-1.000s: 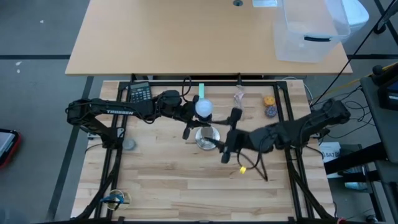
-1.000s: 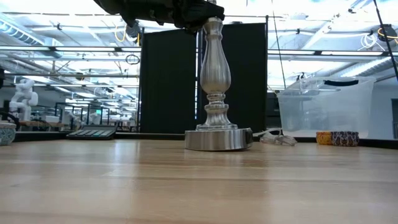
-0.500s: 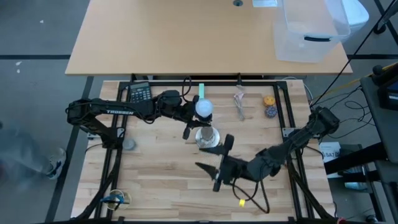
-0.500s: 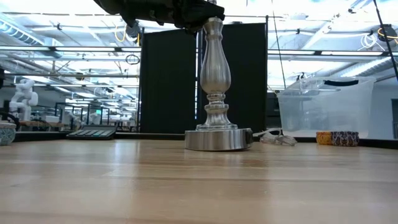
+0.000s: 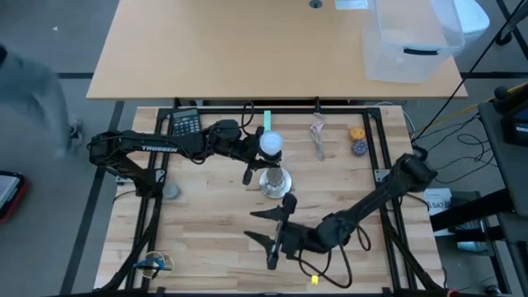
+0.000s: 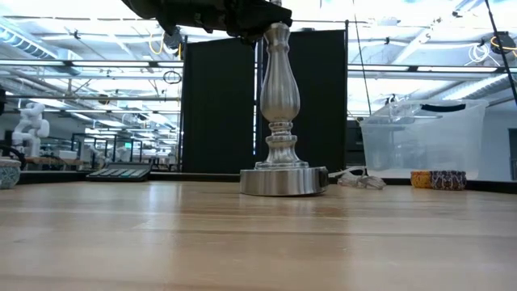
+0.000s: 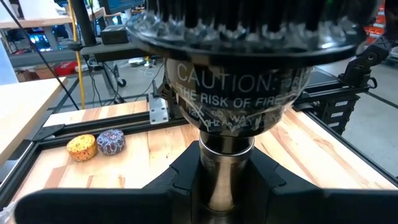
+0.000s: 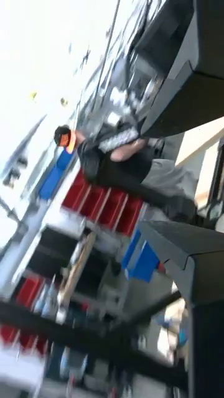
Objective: Screw lightbulb
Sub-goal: Remove the white lightbulb from the desk lamp
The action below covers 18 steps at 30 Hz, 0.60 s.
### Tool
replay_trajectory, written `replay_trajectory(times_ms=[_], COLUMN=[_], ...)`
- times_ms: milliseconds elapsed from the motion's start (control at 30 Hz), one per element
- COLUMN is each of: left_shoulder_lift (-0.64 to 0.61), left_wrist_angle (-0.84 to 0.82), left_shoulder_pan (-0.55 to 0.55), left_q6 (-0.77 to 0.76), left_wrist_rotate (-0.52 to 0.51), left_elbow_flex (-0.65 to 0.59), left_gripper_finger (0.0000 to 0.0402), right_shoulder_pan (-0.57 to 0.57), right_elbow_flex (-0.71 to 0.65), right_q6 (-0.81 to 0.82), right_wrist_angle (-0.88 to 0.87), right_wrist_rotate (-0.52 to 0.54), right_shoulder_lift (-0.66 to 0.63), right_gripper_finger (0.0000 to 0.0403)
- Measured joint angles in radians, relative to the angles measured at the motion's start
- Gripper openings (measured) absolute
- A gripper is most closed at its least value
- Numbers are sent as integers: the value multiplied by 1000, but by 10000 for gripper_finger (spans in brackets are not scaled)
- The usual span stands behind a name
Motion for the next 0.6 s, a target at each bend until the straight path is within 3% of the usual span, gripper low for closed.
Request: replay_trajectory(times_ms=[200,400,600], left_shoulder_lift=[0,0,0], left_wrist_angle=[0,0,0], left_shoulder_pan=[0,0,0], left_q6=[-2,-10,-9], left_wrist_rotate=[-4,-23,-34], left_elbow_flex=[0,0,0], left_gripper_finger=[73,73,73], right_shoulder_pan=[0,-12,-46], right_elbow_flex=[0,0,0], right_q6=[-155,-352,-467], right_wrist_angle=[279,593,682], right_wrist_rotate=[198,220,263], right_shoulder_lift=[82,121,99], right_gripper_finger=[215,215,215])
